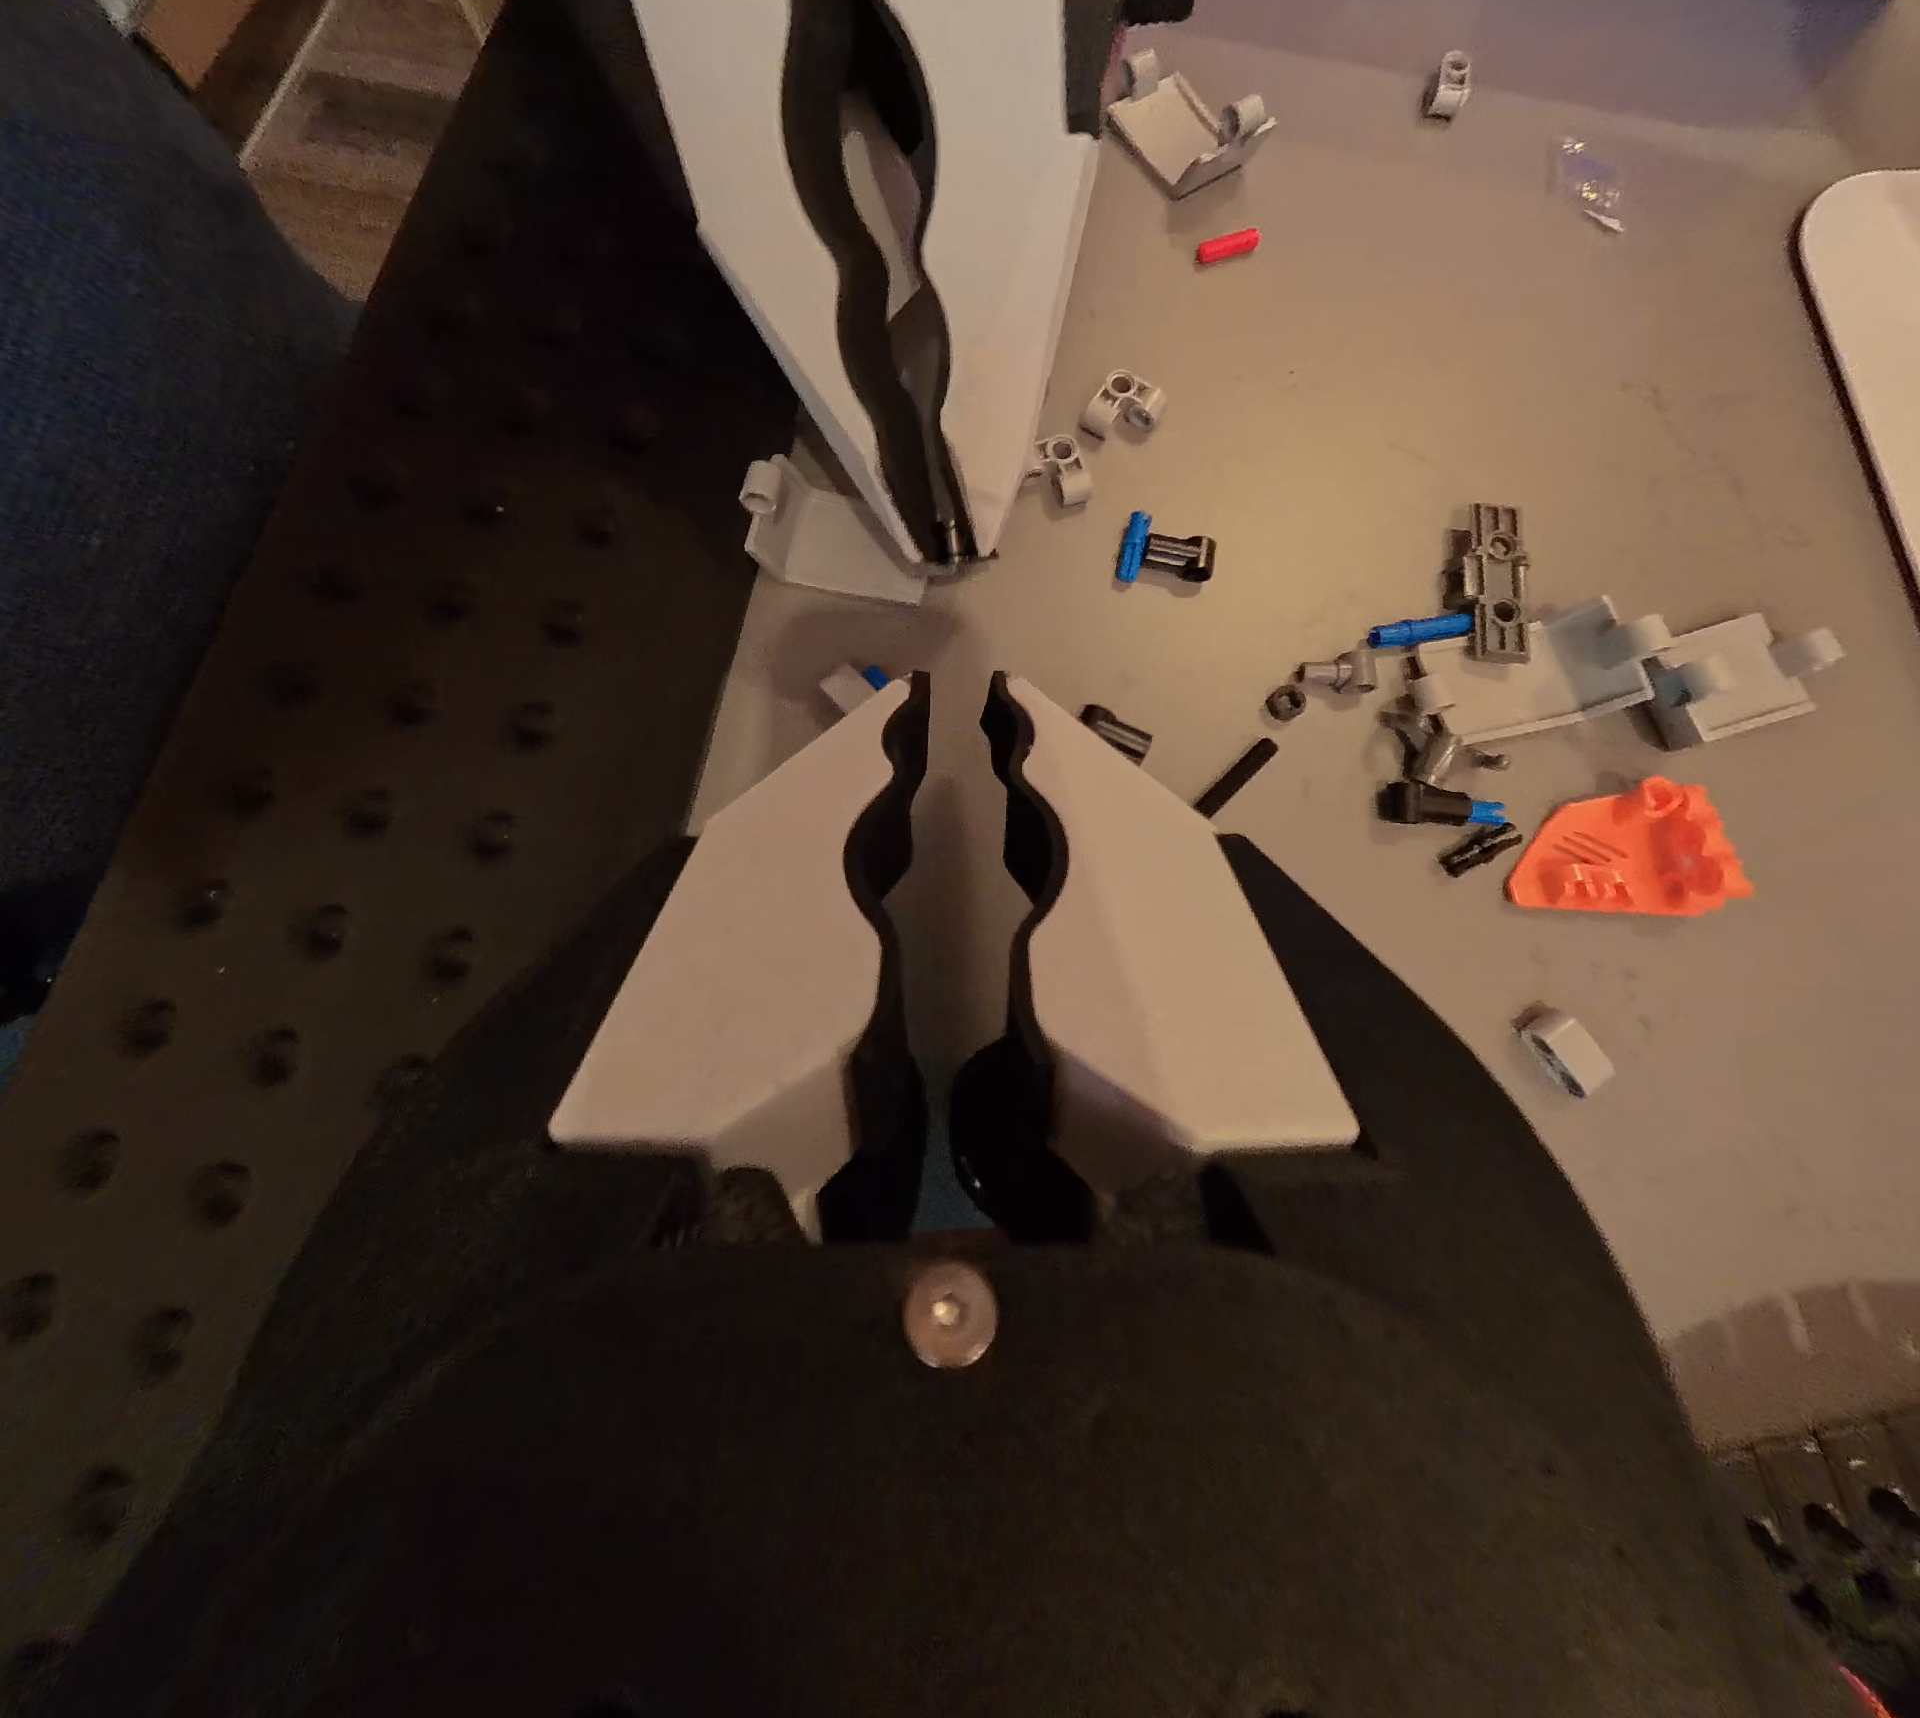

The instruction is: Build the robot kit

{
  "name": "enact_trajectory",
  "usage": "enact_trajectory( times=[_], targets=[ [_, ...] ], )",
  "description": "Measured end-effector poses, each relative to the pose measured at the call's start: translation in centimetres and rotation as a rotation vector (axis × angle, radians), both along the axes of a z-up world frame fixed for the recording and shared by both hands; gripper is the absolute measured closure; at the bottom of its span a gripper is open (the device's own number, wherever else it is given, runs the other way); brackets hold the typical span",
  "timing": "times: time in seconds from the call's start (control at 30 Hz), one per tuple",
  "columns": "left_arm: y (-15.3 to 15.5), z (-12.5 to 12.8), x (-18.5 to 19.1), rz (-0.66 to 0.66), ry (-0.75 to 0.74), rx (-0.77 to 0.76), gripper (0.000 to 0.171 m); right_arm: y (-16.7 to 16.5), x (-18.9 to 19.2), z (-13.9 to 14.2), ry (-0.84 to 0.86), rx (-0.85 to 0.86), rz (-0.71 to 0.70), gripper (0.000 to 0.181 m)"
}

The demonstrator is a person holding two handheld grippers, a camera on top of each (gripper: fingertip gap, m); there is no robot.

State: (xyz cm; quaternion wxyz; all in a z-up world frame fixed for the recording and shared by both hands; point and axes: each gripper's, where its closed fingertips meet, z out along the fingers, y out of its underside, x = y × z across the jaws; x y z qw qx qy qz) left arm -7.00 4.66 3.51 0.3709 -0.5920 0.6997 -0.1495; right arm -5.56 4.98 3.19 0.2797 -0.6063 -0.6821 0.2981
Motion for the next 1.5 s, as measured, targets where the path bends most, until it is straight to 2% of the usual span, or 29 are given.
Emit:
enact_trajectory(
  times=[0.43,0.73,1.0,1.23,1.37,1.5],
  targets=[
    [-0.3,-0.3,-0.5,0.024,-0.004,-0.021,0.167,-1.2,0.1,-2.1,-0.173,0.067,0.170,0.174],
    [-0.6,-0.3,-0.5,0.018,-0.017,-0.018,0.167,-1.7,-0.4,-2.2,-0.171,0.060,0.197,0.181],
    [-0.8,-0.2,-0.6,0.022,-0.026,-0.017,0.167,-1.5,-0.8,-1.6,-0.184,0.127,0.252,0.166],
    [-1.0,-0.2,-0.9,0.034,-0.035,-0.014,0.167,-2.2,-1.4,-2.2,-0.231,0.160,0.395,0.174],
    [-1.0,-0.3,-1.1,0.043,-0.038,-0.016,0.167,-2.2,-1.1,-2.3,-0.257,0.143,0.415,0.181],
    [-1.1,-0.4,-1.3,0.050,-0.043,-0.020,0.167,-2.5,-1.1,-2.1,-0.231,0.125,0.400,0.175]
  ],
)
